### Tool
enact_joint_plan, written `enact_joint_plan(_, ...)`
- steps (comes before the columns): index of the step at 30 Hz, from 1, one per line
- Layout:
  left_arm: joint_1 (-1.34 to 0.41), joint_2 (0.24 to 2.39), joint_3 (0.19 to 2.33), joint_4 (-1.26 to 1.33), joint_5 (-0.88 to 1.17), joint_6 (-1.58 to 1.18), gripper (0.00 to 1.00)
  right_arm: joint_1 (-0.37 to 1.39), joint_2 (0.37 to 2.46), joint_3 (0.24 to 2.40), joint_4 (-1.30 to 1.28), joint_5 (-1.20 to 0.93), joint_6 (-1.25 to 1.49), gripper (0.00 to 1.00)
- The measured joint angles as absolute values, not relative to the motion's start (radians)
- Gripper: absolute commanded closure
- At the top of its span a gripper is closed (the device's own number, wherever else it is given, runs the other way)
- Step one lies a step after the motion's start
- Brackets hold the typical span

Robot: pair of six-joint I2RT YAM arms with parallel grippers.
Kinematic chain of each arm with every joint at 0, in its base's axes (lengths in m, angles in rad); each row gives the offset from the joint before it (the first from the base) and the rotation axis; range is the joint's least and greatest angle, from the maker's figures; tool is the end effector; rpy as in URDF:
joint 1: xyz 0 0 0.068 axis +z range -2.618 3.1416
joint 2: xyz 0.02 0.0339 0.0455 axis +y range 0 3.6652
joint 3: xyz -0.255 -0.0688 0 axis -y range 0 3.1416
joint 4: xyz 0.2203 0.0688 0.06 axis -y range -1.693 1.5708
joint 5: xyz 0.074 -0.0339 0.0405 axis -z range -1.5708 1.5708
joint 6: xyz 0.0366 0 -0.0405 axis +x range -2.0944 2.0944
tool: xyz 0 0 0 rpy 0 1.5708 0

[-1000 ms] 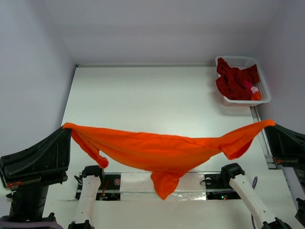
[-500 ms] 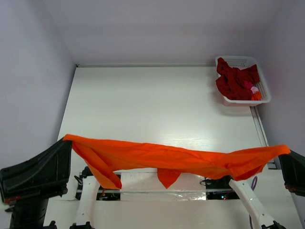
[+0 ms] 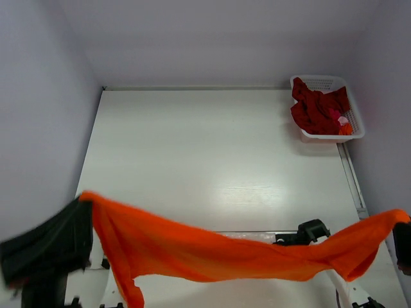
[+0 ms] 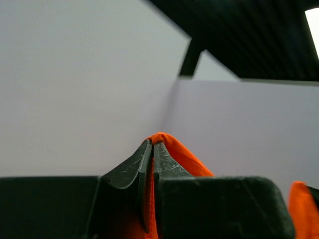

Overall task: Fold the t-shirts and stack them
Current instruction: Flatten the tshirt out

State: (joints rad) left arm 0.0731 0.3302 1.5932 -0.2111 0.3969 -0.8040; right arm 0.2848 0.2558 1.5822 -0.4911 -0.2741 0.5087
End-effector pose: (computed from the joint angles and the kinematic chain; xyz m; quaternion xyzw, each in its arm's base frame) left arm -0.1568 -0.0257 0.5179 0.0657 0.3086 -0.3859 0.8669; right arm -0.1547 -0.0350 0.4873 -0.0869 0.3682 0.4025 0.8336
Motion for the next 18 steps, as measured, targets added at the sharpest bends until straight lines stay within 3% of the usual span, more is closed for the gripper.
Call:
enact_joint_plan(7,0.073,0.551,1.284,-0.153,0.33,-0.74,1.0,0.285,0.464,1.47,-0.459,-0.165,0.466,1.0)
enact_joint_plan(18,0.073,1.032,1.122,-0.09,0.231,-0.678,1.0,0.285,1.061,1.423,-0.385,-0.054,0.439,1.0)
